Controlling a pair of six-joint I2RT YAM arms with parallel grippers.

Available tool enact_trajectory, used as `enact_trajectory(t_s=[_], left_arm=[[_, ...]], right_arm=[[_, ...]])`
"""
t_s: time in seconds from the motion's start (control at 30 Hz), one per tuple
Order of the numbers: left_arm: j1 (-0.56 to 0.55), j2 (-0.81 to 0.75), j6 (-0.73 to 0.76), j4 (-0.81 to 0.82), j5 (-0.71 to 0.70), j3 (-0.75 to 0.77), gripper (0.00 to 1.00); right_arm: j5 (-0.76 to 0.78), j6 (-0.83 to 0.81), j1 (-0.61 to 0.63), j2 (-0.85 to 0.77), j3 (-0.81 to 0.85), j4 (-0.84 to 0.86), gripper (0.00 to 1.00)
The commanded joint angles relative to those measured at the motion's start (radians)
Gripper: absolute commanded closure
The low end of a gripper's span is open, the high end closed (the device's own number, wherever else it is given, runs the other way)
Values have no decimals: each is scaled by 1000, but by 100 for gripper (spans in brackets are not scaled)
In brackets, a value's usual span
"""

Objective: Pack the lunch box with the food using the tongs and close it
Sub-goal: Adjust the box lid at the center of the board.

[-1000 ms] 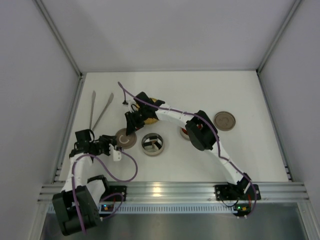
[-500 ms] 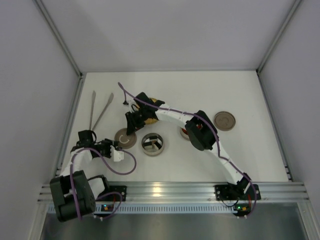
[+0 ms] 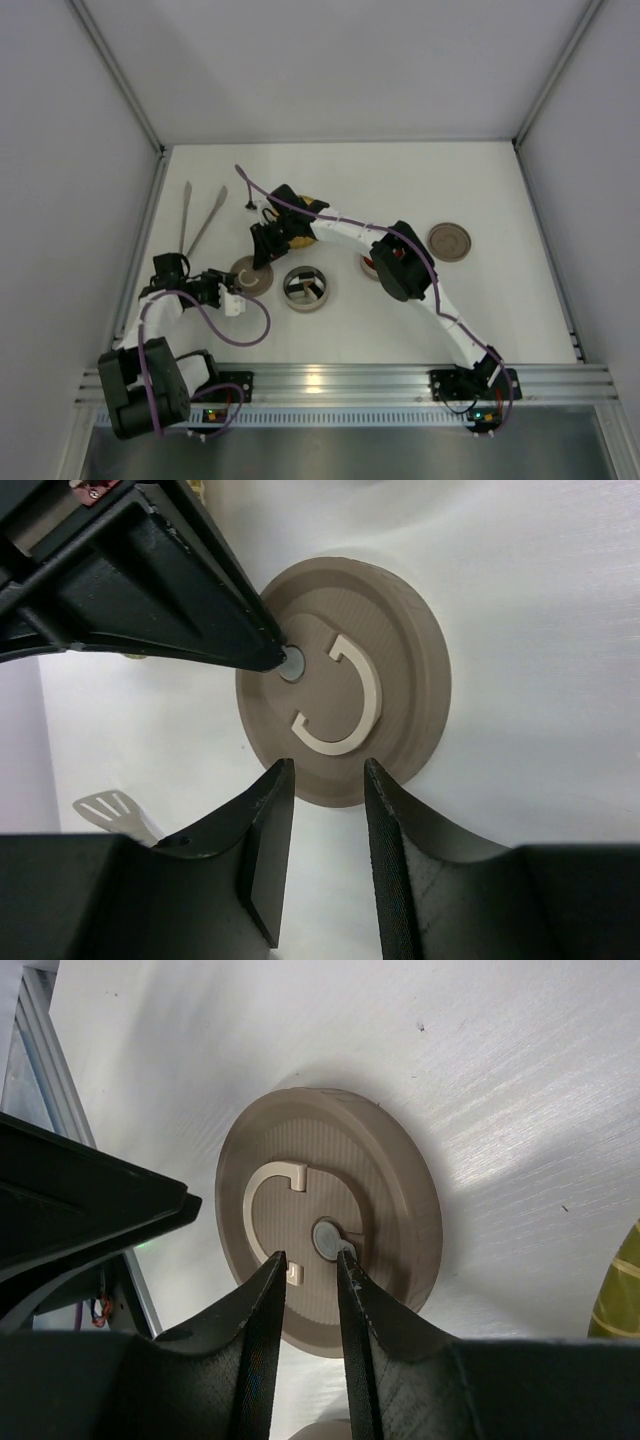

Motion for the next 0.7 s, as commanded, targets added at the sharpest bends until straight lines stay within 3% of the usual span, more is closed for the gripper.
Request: enact_trajectory(t_s=[0.0, 0.67], left_arm=[[3, 1, 426, -22, 84, 34, 61], [-53, 156, 459, 64, 32, 54, 57]], right_arm=[[53, -31, 4, 32, 34, -45, 73], [50, -47, 6, 43, 47, -68, 73]])
